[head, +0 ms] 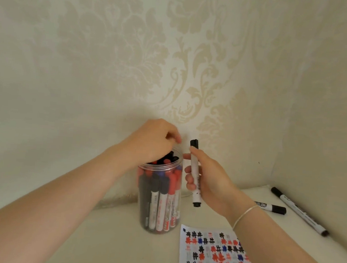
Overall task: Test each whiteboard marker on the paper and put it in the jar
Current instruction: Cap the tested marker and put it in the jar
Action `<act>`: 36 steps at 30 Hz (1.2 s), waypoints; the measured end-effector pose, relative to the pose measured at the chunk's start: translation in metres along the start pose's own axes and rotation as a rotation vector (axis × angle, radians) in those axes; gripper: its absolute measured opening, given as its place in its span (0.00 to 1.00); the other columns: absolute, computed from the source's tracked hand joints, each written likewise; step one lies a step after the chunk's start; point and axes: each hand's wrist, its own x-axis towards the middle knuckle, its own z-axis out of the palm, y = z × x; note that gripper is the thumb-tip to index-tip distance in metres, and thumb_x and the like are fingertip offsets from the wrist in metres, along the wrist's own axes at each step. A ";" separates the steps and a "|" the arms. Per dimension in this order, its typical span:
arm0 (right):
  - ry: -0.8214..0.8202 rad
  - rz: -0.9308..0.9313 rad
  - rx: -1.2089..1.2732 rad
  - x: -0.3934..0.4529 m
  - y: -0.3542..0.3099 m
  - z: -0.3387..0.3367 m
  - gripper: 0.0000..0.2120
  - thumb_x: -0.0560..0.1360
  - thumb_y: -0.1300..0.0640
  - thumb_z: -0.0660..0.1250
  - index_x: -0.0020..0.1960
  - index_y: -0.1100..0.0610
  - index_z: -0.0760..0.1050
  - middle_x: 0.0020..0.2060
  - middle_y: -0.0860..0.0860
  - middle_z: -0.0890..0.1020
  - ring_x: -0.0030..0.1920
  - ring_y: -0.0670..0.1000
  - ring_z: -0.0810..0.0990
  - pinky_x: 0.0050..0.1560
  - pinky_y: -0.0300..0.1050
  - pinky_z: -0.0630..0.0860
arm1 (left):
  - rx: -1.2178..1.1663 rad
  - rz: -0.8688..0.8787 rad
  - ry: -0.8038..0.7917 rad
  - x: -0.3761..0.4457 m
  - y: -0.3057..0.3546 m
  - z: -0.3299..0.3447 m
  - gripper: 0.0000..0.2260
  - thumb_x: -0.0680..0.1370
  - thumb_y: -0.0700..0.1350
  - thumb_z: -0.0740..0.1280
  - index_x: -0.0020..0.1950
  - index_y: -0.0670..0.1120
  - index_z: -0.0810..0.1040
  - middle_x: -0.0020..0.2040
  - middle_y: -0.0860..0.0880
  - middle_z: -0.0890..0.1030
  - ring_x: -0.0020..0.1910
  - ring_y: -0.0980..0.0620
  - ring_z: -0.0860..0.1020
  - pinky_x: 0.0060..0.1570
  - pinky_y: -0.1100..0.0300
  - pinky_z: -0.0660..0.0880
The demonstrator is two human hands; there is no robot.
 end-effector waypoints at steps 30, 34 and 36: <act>-0.039 -0.222 -0.136 -0.036 -0.014 -0.077 0.11 0.77 0.59 0.64 0.37 0.61 0.71 0.27 0.56 0.75 0.25 0.53 0.74 0.27 0.41 0.73 | -0.427 0.107 -0.443 -0.030 0.071 0.068 0.08 0.83 0.49 0.55 0.58 0.47 0.67 0.43 0.53 0.76 0.41 0.54 0.74 0.47 0.53 0.74; -0.097 -0.224 -0.148 -0.043 -0.012 -0.086 0.09 0.78 0.59 0.62 0.40 0.63 0.73 0.31 0.56 0.78 0.30 0.52 0.78 0.33 0.43 0.77 | -0.328 0.211 -0.343 -0.037 0.071 0.084 0.13 0.83 0.52 0.54 0.65 0.48 0.66 0.45 0.55 0.77 0.46 0.52 0.78 0.49 0.55 0.74; -0.113 -0.211 -0.145 -0.047 -0.011 -0.092 0.10 0.78 0.59 0.61 0.41 0.64 0.74 0.31 0.57 0.79 0.31 0.53 0.79 0.33 0.44 0.78 | -0.277 0.263 -0.289 -0.041 0.072 0.091 0.13 0.83 0.53 0.54 0.63 0.48 0.68 0.40 0.57 0.76 0.41 0.53 0.78 0.44 0.55 0.75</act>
